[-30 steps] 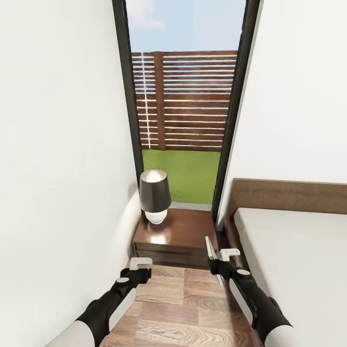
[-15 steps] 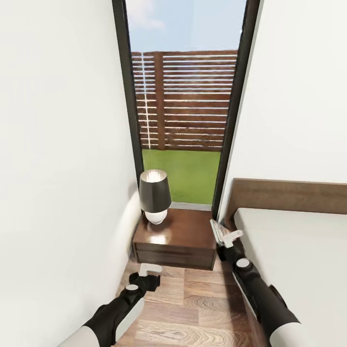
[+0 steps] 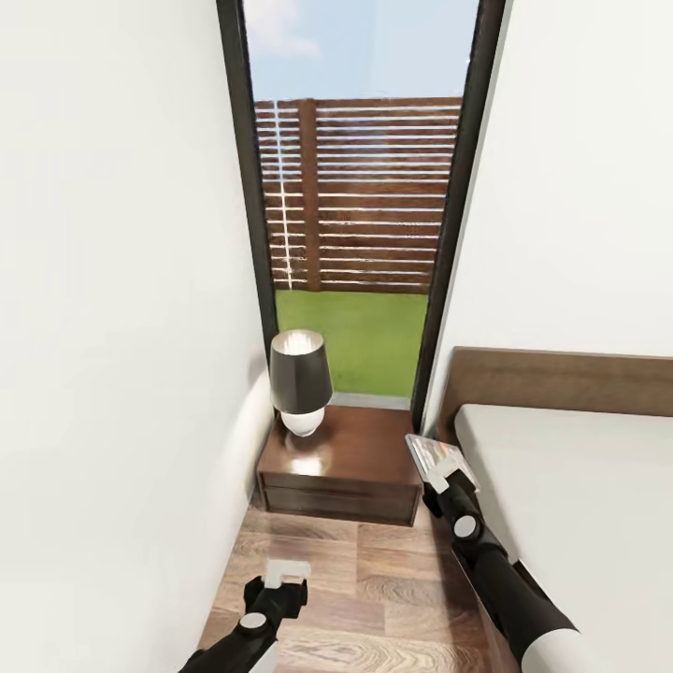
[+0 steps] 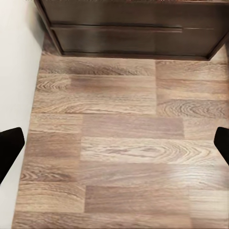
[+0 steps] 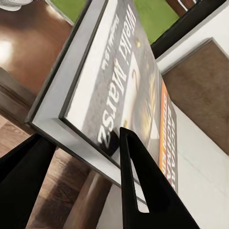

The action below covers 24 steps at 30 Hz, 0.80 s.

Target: In the bedroom, move the book from the bed onto either nightstand, and place the two sandals side by side next to the bed.

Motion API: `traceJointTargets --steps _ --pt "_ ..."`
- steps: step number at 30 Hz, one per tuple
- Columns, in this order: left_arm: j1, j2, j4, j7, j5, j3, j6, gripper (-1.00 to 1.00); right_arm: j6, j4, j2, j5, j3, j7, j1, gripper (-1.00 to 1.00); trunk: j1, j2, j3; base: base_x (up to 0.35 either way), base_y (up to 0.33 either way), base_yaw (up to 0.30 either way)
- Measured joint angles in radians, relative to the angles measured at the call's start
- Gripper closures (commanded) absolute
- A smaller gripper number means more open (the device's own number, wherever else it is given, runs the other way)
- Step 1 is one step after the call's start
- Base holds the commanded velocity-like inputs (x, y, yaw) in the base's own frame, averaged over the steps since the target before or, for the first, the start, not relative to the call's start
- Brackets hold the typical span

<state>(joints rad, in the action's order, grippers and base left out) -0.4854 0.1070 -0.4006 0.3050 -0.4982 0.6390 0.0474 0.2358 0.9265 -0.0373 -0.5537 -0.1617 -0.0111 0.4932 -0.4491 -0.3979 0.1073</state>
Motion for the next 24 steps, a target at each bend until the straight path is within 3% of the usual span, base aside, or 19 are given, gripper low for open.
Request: traceJointTargets --steps 24 --pt "0.001 0.006 0.006 0.003 0.001 0.001 0.001 -1.00 0.000 0.001 0.000 -0.003 0.000 0.001 0.000 1.00 0.000 0.000 0.000 0.304 -0.072 0.000"
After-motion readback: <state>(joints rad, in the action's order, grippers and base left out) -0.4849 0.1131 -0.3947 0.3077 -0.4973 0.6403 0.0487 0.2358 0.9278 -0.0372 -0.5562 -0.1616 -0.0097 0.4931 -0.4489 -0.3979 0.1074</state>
